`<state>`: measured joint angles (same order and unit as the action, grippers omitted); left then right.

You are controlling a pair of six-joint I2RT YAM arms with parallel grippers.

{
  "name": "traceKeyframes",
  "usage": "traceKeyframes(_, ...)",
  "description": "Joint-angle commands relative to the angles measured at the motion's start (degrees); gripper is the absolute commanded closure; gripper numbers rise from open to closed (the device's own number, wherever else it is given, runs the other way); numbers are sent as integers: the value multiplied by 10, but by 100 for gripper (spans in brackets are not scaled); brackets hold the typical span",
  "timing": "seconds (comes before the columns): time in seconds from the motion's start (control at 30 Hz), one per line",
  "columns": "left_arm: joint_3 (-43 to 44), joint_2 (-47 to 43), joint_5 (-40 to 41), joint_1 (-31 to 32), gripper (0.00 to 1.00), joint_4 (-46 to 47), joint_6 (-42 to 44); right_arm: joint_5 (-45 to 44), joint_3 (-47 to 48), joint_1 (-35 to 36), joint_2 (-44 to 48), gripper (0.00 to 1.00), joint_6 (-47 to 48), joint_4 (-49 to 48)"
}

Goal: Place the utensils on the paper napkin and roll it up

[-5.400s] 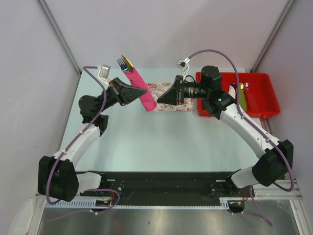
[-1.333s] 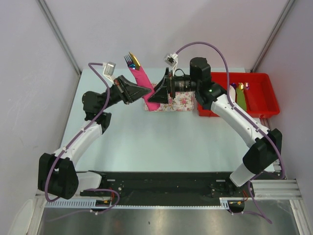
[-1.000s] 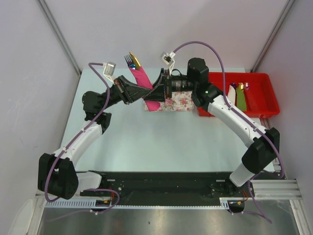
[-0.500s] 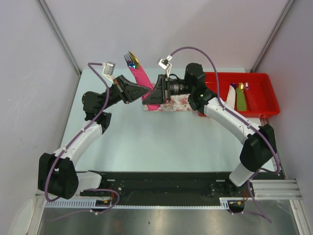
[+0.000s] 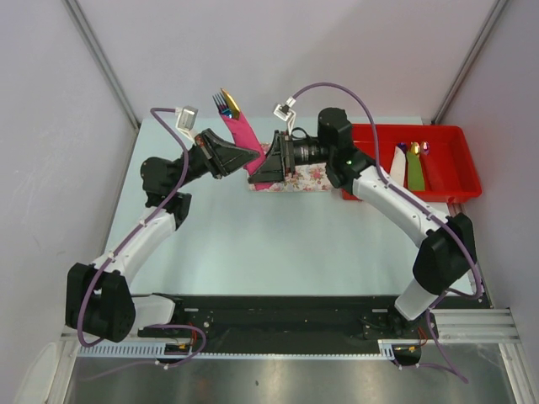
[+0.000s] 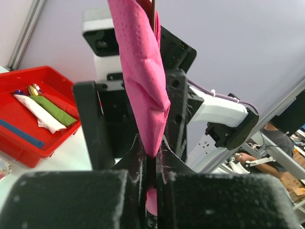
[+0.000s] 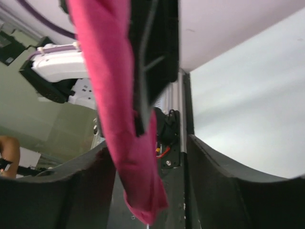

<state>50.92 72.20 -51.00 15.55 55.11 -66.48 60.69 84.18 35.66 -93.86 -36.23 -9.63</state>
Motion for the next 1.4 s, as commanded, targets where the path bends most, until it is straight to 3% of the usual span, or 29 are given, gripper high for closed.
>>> traceKeyframes(0.0,9,-17,6,-5,100,34,22,-33,49,-32,25,35,63,76)
traceKeyframes(0.7,15,0,12,4,100,47,14,-25,65,-16,14,37,16,15)
traceKeyframes(0.87,18,3,13,4,100,49,14,-21,63,-15,11,59,20,25)
traceKeyframes(1.07,22,7,15,4,100,54,15,-23,57,-13,11,95,37,55)
traceKeyframes(1.13,23,10,12,4,100,54,16,-32,58,-17,10,100,48,72)
traceKeyframes(1.23,29,12,6,4,86,35,27,-41,56,-33,7,100,38,73)
traceKeyframes(1.37,29,6,6,0,44,-5,57,-39,57,-71,5,100,25,58)
